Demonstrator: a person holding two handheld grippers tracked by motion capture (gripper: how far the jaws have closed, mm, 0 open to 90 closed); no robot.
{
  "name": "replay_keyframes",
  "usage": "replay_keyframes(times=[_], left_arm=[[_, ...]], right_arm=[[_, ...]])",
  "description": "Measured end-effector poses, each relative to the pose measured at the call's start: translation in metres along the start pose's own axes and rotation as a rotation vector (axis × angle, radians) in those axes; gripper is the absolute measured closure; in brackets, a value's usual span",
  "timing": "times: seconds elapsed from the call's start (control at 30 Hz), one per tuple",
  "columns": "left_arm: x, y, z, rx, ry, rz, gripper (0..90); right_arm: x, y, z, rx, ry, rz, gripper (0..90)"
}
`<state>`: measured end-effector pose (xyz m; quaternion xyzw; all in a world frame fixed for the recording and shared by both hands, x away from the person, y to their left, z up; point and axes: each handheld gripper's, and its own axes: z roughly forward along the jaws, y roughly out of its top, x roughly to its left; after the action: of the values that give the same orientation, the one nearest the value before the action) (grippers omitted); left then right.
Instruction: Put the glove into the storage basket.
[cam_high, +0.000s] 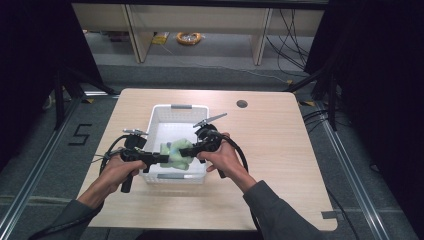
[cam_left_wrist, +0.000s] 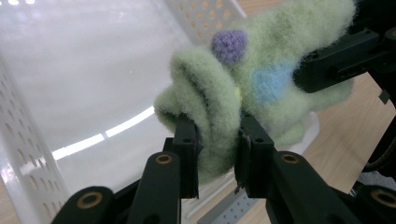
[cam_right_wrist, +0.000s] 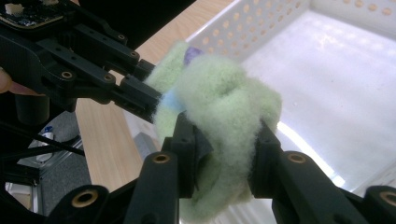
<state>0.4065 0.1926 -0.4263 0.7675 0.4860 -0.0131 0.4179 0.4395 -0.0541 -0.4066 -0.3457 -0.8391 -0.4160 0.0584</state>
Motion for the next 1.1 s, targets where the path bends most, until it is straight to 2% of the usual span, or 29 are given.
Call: replay_keyframes(times=[0.03, 0.13, 0.23, 0.27, 0.5, 0.7, 0.73, 0.8, 0.83, 0.93, 1.0, 1.03, 1.1], left_arm=[[0.002, 0.000, 0.001, 0.009, -0.004, 0.000, 72.0], [0.006, -0.002, 0.005, 0.023, 0.005, -0.009, 71.9], [0.008, -0.003, 0.009, 0.017, 0.017, -0.019, 71.8], [0.010, -0.003, 0.009, 0.035, 0.014, -0.014, 71.8], [0.015, -0.005, 0.019, 0.080, 0.038, -0.024, 71.4], [0.017, -0.006, 0.024, 0.096, 0.046, -0.019, 70.9], [0.018, -0.006, 0.023, 0.116, 0.057, 0.007, 70.9], [0.019, -0.006, 0.023, 0.124, 0.059, 0.005, 70.9], [0.018, -0.007, 0.025, 0.104, 0.059, -0.017, 70.7], [0.019, -0.007, 0.026, 0.120, 0.056, -0.010, 70.2], [0.021, -0.007, 0.026, 0.138, 0.067, 0.012, 69.8], [0.019, -0.008, 0.027, 0.132, 0.072, -0.005, 69.5], [0.021, -0.008, 0.027, 0.138, 0.071, 0.000, 67.9]], right_arm=[[-0.002, 0.000, 0.002, 0.000, 0.005, -0.007, 69.8], [-0.005, -0.002, 0.010, 0.016, 0.000, 0.019, 69.8], [-0.007, -0.003, 0.014, 0.023, 0.001, 0.018, 69.7], [-0.008, -0.003, 0.015, 0.026, -0.008, 0.021, 69.7], [-0.013, -0.006, 0.027, 0.069, -0.032, 0.032, 69.4], [-0.018, -0.007, 0.035, 0.106, -0.054, 0.050, 68.8], [-0.019, -0.008, 0.036, 0.103, -0.051, 0.045, 68.6], [-0.018, -0.008, 0.037, 0.122, -0.066, 0.064, 68.3], [-0.018, -0.008, 0.038, 0.120, -0.061, 0.051, 68.0], [-0.018, -0.008, 0.040, 0.133, -0.078, 0.050, 67.5], [-0.019, -0.008, 0.043, 0.139, -0.078, 0.033, 67.0], [-0.019, -0.009, 0.044, 0.144, -0.080, 0.030, 66.5], [-0.018, -0.009, 0.047, 0.168, -0.091, 0.020, 66.0]])
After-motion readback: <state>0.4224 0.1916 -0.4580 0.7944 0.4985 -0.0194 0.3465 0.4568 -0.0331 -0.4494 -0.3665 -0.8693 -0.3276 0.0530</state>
